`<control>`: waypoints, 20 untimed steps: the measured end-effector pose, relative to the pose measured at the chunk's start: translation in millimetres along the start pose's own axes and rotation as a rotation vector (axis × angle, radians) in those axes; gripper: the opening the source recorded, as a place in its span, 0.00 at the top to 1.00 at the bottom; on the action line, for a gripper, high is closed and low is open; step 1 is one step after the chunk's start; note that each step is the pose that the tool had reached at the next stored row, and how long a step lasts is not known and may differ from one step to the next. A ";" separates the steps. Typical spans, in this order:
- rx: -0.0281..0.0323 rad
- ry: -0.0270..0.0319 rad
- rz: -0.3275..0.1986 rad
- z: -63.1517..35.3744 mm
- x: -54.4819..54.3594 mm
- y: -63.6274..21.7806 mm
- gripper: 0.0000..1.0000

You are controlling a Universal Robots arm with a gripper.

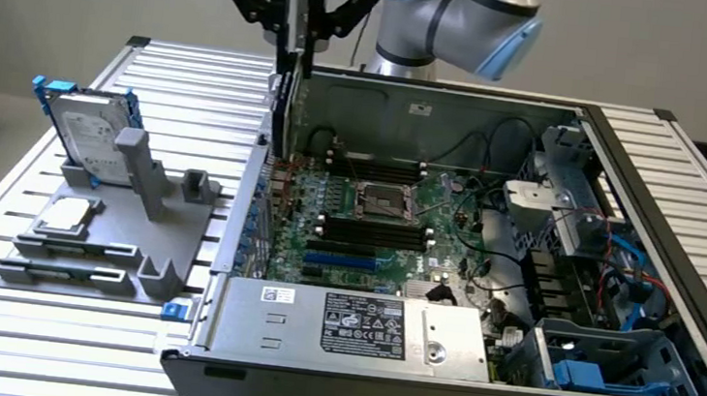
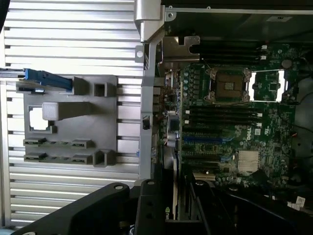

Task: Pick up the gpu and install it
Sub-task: 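Pick up the gpu and move the gpu toward the slot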

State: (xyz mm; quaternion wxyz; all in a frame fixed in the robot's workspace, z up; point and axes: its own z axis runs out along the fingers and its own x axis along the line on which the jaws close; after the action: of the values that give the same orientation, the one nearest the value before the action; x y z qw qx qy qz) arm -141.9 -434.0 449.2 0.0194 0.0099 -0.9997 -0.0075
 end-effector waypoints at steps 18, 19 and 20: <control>0.0004 0.0000 0.000 29.1 -83.1 -2.0 0.73; 0.0003 0.0000 0.000 30.8 -87.7 -2.1 0.73; 0.0002 0.0000 0.000 32.4 -92.2 -2.2 0.73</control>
State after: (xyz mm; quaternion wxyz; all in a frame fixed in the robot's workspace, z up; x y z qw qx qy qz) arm -51.0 -433.9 413.2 0.0194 0.0099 -0.9997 -0.0074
